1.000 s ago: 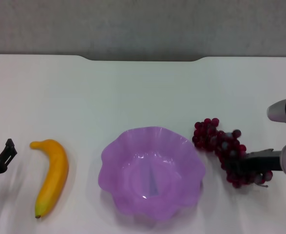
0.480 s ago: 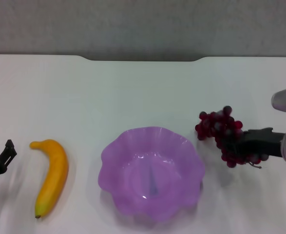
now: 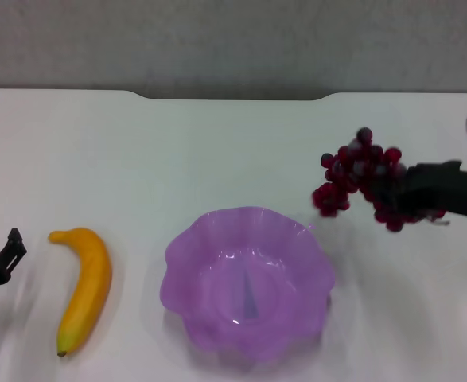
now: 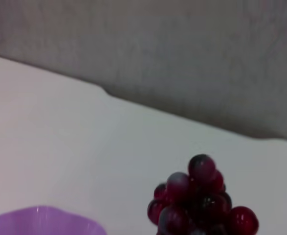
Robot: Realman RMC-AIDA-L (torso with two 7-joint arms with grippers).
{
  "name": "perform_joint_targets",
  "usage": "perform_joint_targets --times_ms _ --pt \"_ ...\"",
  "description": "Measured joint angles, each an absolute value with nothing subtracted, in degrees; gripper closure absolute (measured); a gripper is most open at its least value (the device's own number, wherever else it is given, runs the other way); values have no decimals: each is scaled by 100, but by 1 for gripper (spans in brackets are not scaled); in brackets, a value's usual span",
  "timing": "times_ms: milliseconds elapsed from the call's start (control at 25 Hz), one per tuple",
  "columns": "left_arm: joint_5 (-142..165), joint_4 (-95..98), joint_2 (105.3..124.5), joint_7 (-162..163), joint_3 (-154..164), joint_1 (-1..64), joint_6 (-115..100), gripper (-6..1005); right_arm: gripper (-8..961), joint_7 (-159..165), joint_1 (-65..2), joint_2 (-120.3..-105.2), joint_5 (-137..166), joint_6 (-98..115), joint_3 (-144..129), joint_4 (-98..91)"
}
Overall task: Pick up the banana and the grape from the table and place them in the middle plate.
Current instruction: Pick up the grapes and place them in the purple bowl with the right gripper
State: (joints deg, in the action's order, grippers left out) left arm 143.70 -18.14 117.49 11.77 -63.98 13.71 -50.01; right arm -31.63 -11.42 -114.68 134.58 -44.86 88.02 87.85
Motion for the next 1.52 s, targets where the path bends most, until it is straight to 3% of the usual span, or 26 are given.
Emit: perform_joint_targets --times_ms 1520 --pt "14349 -1836 11742 1178 -6413 1413 -5001 92 616 -3504 -1382 -11470 13674 -2783 6668 9200"
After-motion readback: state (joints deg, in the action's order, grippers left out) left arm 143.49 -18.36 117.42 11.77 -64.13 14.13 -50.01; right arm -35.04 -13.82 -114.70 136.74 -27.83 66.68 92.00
